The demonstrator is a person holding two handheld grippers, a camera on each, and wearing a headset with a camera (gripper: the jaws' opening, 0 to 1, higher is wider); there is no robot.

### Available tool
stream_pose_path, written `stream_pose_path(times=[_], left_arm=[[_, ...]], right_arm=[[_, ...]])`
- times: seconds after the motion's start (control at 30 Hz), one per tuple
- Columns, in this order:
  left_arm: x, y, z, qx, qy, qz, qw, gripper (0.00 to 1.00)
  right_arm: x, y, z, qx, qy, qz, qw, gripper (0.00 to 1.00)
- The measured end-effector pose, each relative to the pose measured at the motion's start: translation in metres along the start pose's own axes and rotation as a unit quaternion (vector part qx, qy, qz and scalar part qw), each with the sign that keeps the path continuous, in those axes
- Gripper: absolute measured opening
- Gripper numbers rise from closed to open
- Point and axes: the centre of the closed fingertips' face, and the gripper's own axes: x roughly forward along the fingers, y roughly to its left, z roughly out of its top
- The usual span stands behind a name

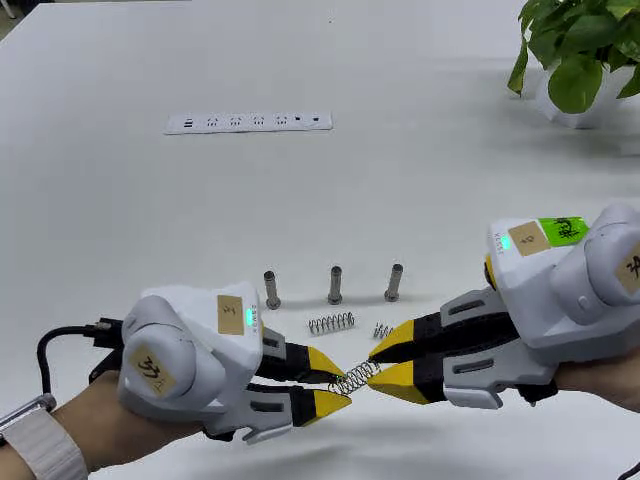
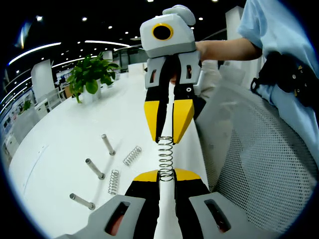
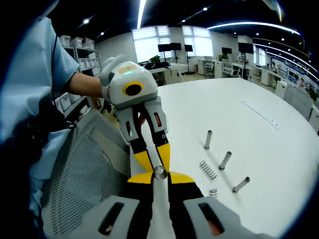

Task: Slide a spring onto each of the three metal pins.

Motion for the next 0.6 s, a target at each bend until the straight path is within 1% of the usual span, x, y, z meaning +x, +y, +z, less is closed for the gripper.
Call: stream_pose_path(times=[0.27,0.33,0.37,0.53,0.6], left_arm=[[0.002,-0.002,-0.001,-0.003,0.004,-0.004,1.0,0.09],[0.002,-0.002,-0.001,-0.003,0.004,-0.003,1.0,0.09],[0.003,-0.002,0.0,-0.004,0.001,-0.002,1.0,0.09],[0.003,-0.001,0.002,-0.006,-0.002,-0.001,1.0,0.09],[0.003,-0.001,0.001,-0.005,-0.002,-0.002,1.0,0.09]], right_arm=[[0.002,0.003,0.008,-0.02,0.006,0.0,0.9998,0.12],[0.002,0.006,0.012,-0.022,0.001,0.007,0.9997,0.03],[0.002,0.006,0.013,-0.023,0.0,0.008,0.9997,0.03],[0.002,0.003,0.011,-0.023,0.005,0.0,0.9997,0.08],[0.001,0.001,0.008,-0.019,0.008,-0.004,0.9998,0.14]])
